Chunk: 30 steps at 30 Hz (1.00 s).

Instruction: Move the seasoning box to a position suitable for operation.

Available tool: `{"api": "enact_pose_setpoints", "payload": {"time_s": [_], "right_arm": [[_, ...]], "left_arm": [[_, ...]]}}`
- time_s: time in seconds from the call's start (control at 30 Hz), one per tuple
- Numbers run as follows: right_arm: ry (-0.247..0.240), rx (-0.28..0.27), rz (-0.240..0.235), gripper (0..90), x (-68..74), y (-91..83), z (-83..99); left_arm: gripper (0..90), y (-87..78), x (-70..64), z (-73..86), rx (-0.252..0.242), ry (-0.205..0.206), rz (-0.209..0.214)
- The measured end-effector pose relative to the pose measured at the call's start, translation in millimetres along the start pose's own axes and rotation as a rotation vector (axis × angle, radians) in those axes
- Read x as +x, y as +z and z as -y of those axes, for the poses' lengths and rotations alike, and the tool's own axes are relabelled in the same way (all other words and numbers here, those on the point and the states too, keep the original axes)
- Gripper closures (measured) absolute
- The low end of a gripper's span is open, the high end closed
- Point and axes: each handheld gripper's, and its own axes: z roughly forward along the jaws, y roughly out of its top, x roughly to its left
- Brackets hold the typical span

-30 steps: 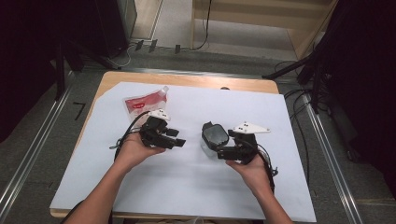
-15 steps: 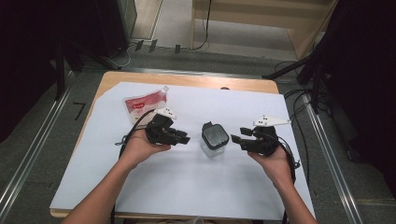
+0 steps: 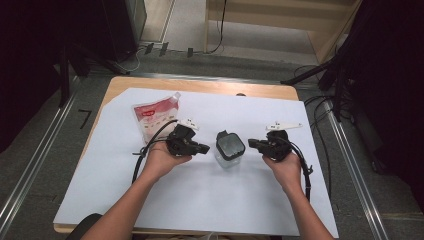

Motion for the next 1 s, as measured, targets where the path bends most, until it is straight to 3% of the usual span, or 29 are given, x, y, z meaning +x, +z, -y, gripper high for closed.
{"api": "enact_pose_setpoints", "payload": {"time_s": [0.13,0.33,0.43,0.63,1.0], "right_arm": [[0.017,0.002,-0.022,90.0,-0.3,6.2,0.7],[-0.021,0.033,-0.023,90.0,6.3,11.0,3.9],[-0.037,0.051,-0.019,90.0,9.0,12.9,5.3],[-0.07,0.064,-0.003,90.0,15.4,14.0,6.3],[-0.067,0.07,-0.017,90.0,19.6,12.5,9.5]], "left_arm": [[90.0,1.3,-0.9,0.5,0.013,0.016,-0.011],[89.0,7.3,-0.5,1.1,0.012,-0.007,0.011],[88.7,12.4,-3.2,1.1,0.041,0.017,0.003],[89.2,15.2,-3.2,0.4,0.023,0.005,0.018],[89.4,17.9,-3.8,-2.0,0.022,0.013,0.02]]}}
